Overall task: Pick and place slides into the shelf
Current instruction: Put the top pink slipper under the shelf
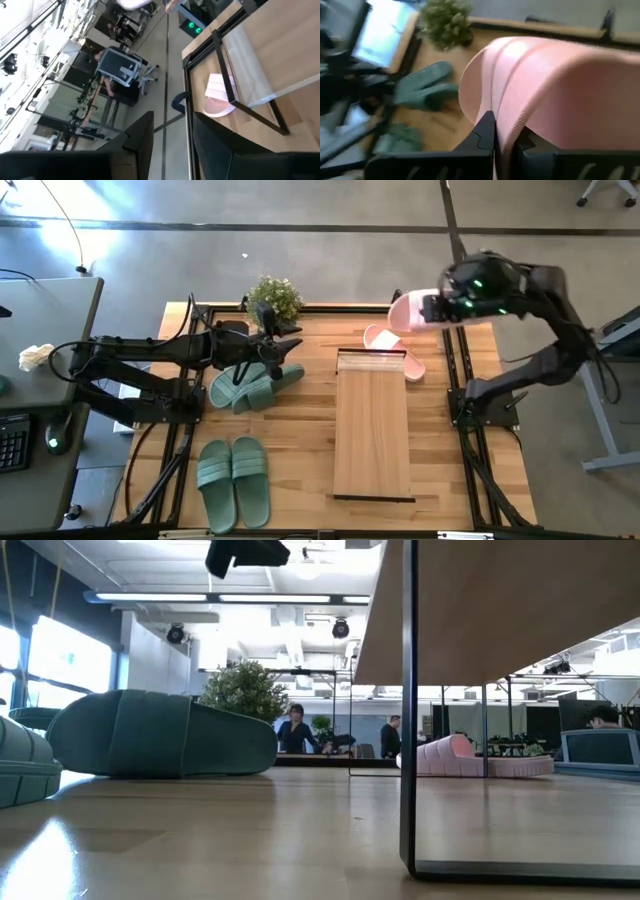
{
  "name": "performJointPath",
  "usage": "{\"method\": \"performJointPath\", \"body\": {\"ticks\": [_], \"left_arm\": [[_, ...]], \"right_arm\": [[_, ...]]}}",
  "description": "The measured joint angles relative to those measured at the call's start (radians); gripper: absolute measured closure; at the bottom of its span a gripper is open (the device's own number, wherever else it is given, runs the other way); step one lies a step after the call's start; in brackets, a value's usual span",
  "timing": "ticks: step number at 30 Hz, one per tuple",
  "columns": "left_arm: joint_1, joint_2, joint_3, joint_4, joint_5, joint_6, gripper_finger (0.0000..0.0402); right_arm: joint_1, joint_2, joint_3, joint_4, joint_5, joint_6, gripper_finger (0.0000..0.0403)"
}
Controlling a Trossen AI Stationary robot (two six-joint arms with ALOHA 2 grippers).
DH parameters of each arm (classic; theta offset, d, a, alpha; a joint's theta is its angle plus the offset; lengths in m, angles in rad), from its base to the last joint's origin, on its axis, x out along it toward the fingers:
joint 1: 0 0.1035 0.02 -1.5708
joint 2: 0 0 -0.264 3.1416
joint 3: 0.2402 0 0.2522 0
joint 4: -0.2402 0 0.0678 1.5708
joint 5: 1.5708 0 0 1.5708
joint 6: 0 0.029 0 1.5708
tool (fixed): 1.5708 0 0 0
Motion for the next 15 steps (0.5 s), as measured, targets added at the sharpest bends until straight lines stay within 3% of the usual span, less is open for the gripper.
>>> {"method": "performJointPath", "body": {"ticks": [6,15], "left_arm": [[0.000,0.000,0.000,-0.001,0.028,-0.014,0.0279],[0.000,0.000,0.000,-0.001,0.079,-0.027,0.0279]], "right_arm": [[0.073,-0.154,-0.222,-0.006,0.012,0.199,0.0403],[0.148,-0.293,-0.666,0.036,-0.110,0.351,0.0403]]}}
